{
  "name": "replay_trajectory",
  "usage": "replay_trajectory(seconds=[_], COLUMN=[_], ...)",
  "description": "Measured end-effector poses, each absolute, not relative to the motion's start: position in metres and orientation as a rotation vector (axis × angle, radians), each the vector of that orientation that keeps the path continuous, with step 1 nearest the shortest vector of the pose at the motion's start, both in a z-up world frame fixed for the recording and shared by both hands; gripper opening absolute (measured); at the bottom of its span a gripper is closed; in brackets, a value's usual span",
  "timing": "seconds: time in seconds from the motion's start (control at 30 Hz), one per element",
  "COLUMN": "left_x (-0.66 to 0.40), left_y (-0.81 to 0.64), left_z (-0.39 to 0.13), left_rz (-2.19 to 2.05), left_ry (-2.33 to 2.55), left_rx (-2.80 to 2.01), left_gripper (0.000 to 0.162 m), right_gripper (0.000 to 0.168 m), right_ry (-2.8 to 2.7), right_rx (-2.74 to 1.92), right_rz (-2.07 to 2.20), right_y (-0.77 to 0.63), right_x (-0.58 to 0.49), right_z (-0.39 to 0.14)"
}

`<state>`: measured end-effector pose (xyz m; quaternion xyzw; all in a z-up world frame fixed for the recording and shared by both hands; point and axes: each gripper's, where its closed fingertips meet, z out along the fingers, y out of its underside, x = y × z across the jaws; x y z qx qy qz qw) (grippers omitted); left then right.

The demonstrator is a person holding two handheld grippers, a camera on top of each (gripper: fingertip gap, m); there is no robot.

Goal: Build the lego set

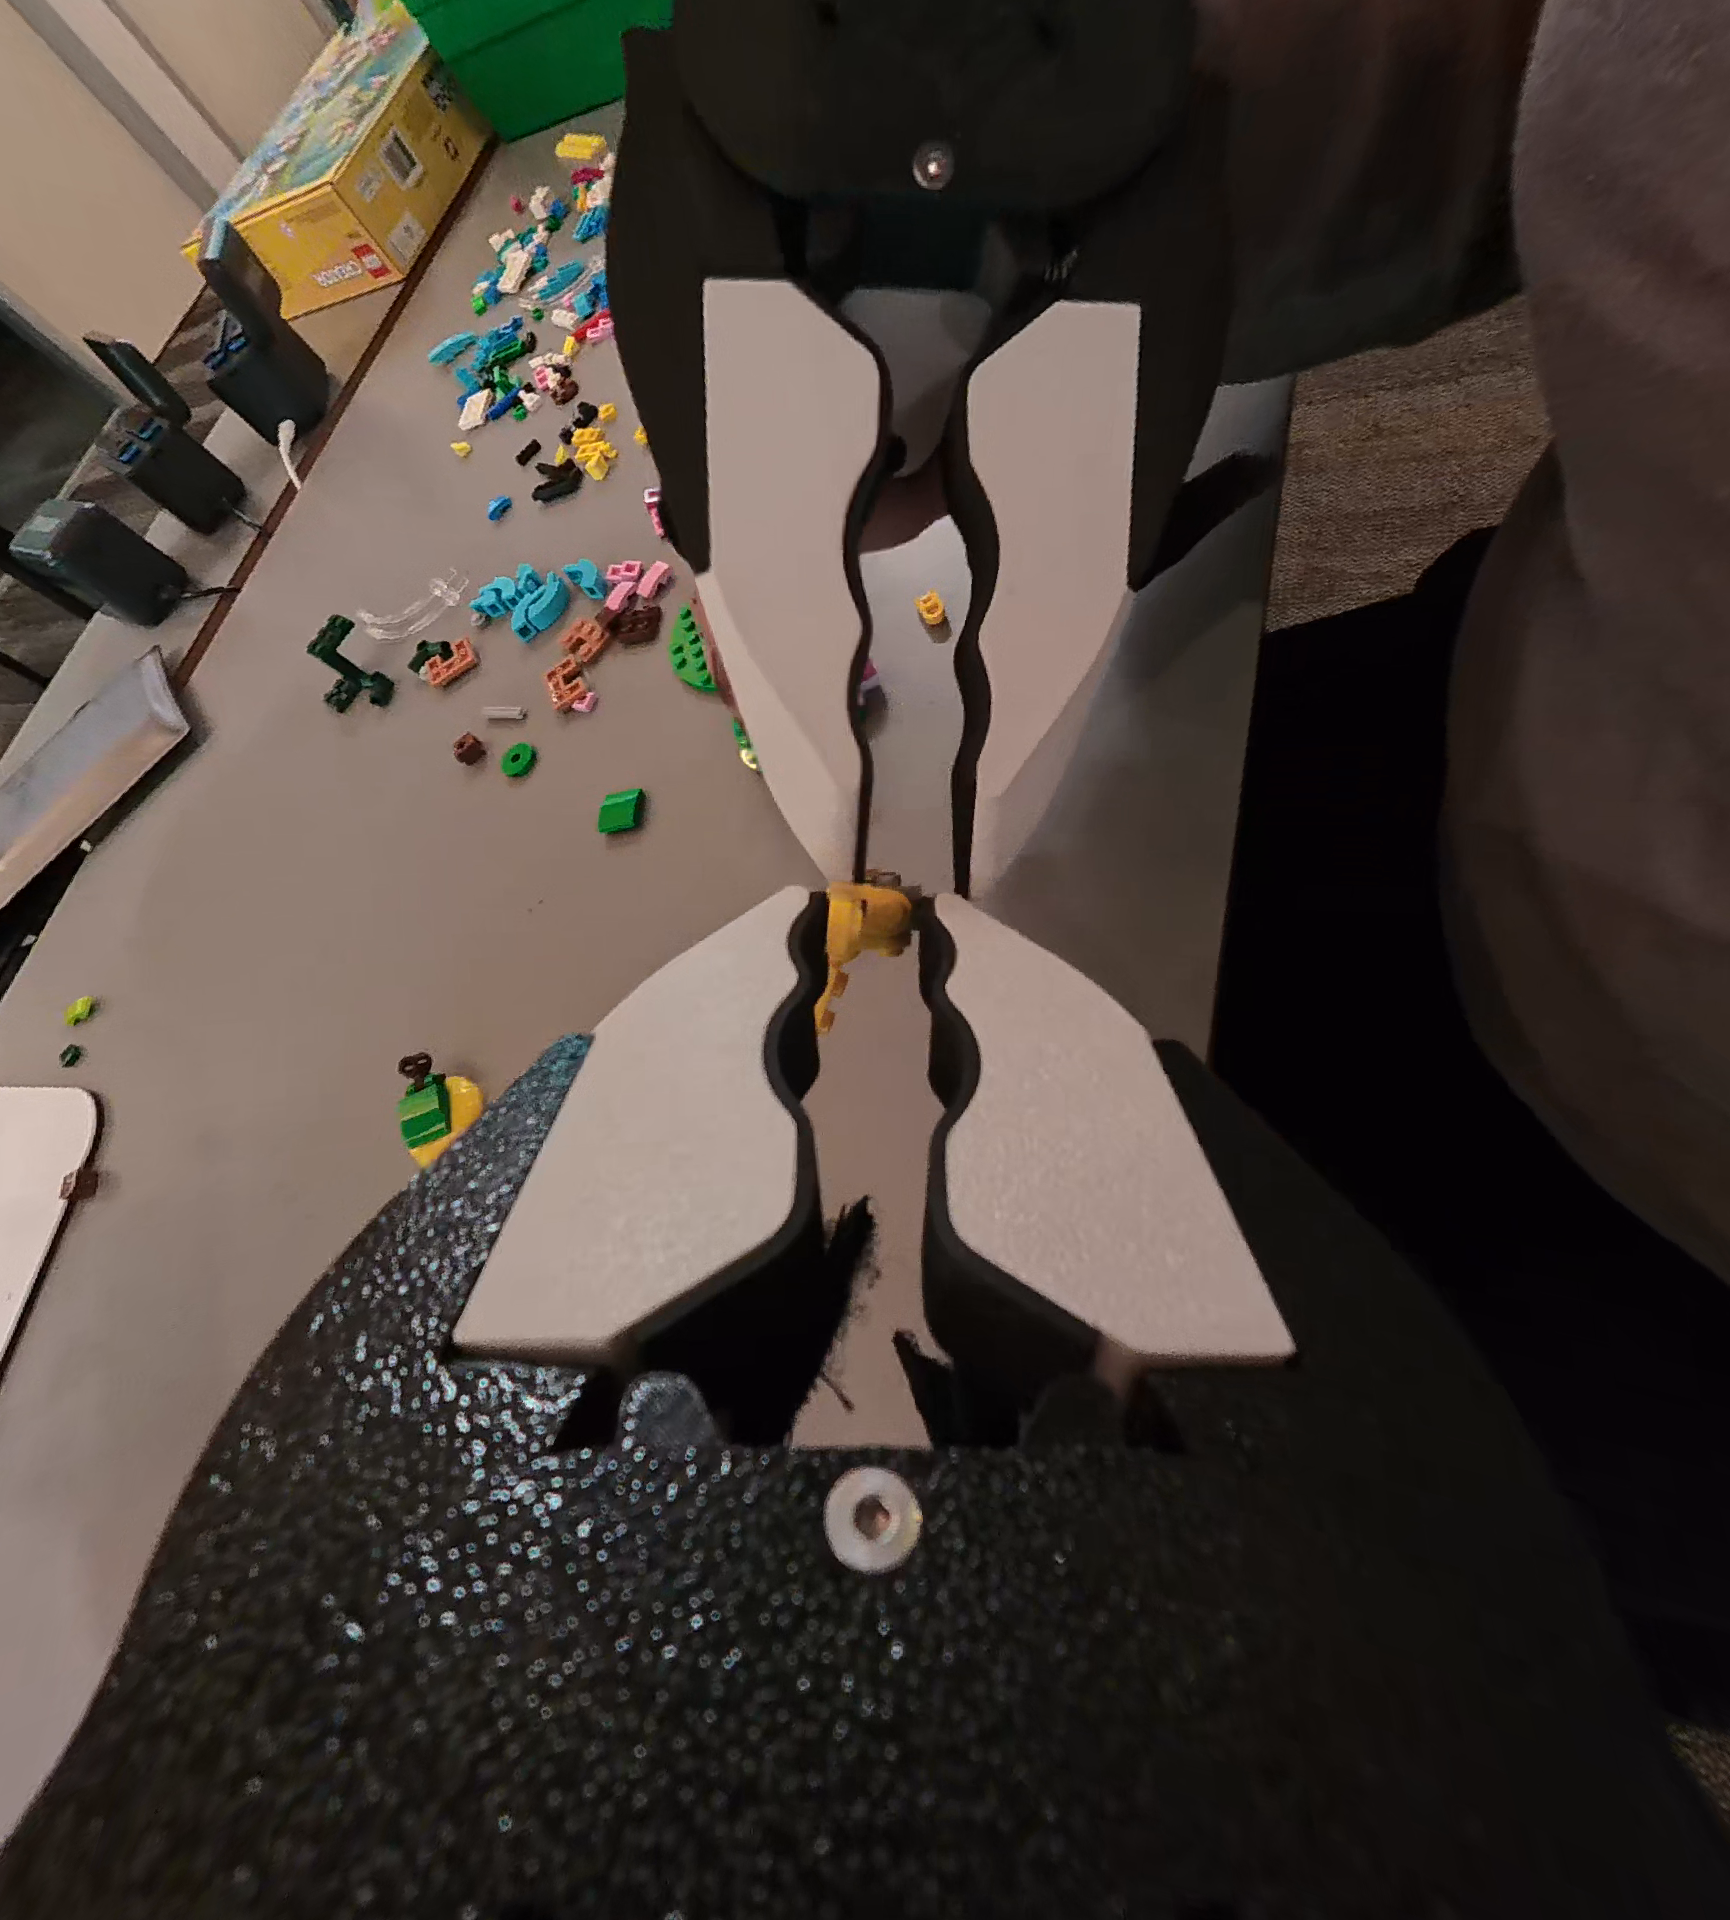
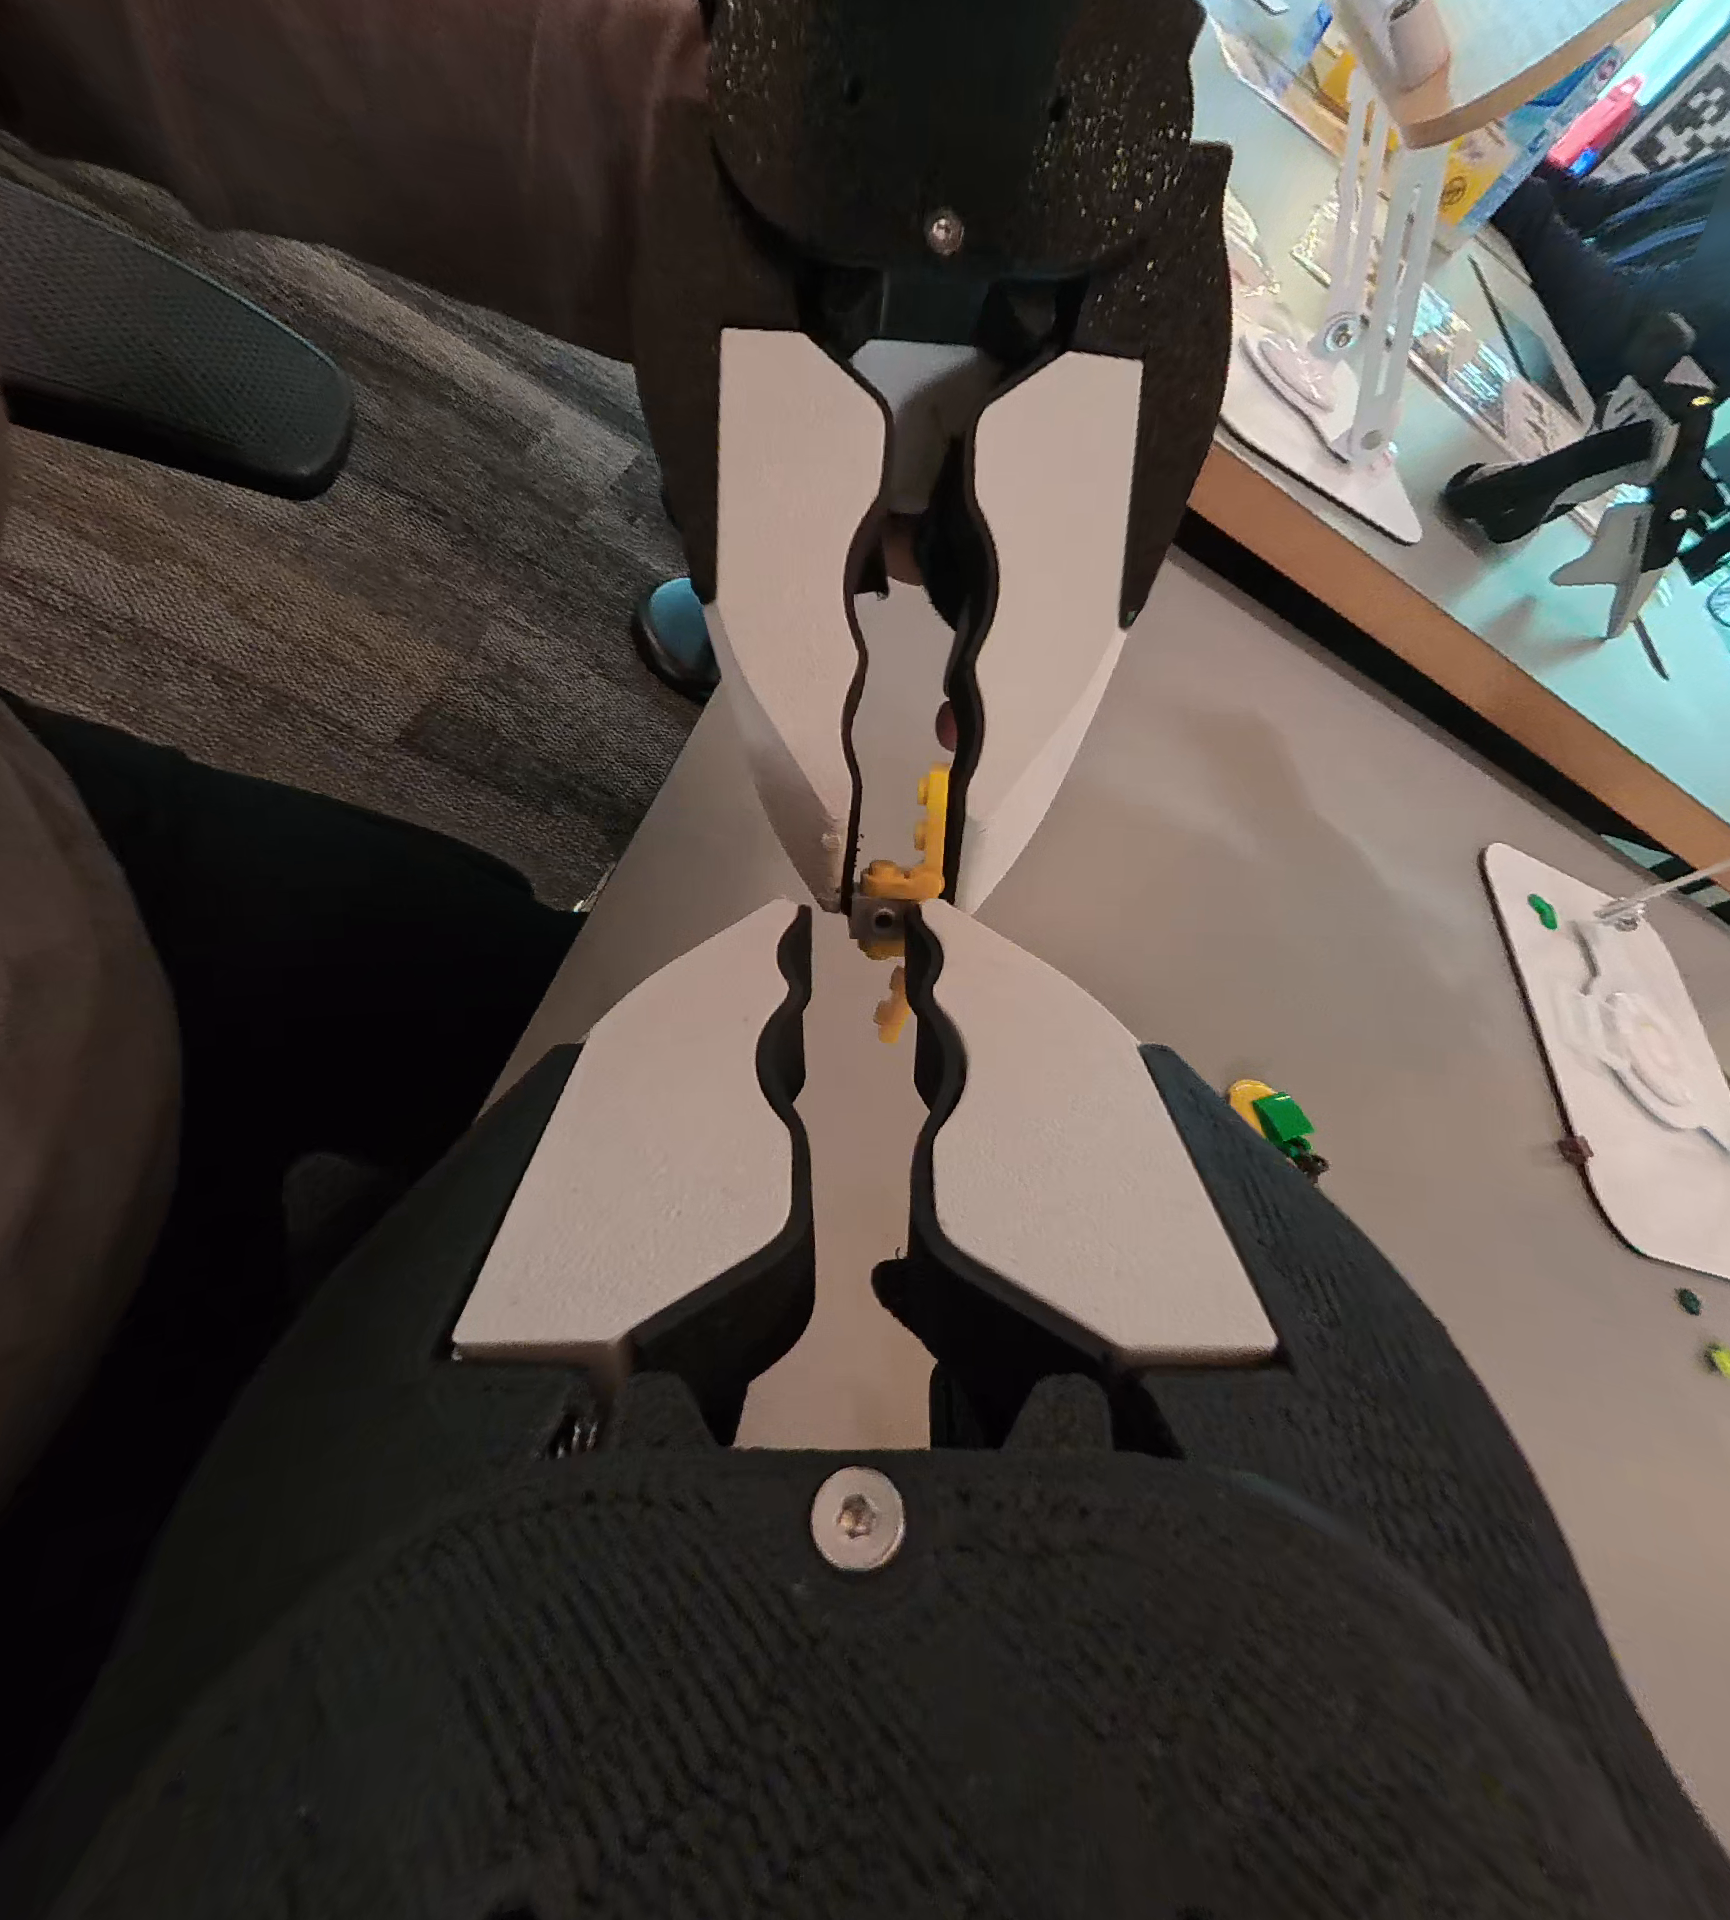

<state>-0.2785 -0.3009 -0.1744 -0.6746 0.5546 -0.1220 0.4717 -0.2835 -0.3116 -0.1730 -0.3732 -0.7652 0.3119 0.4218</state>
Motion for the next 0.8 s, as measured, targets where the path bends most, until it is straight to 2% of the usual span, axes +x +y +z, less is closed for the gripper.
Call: replay_trajectory(seconds=[0.13,0.43,0.53,0.8], left_x=[-0.275,-0.276,-0.280,-0.295], left_y=[-0.306,-0.301,-0.296,-0.279], left_z=[-0.179,-0.175,-0.167,-0.137], left_rz=[-0.320,-0.330,-0.330,-0.303], left_ry=[1.417,1.345,1.263,0.973], left_rx=[-1.633,-1.647,-1.650,-1.650], left_gripper=[0.017,0.017,0.029,0.019], right_gripper=[0.007,0.007,0.007,0.007], right_ry=[-1.941,-1.898,-1.859,-1.751], right_rx=[-0.933,-0.920,-0.889,-0.654], right_rz=[0.805,0.793,0.702,0.242], right_y=[-0.314,-0.310,-0.301,-0.277], right_x=[-0.281,-0.281,-0.282,-0.287], right_z=[-0.176,-0.174,-0.170,-0.158])
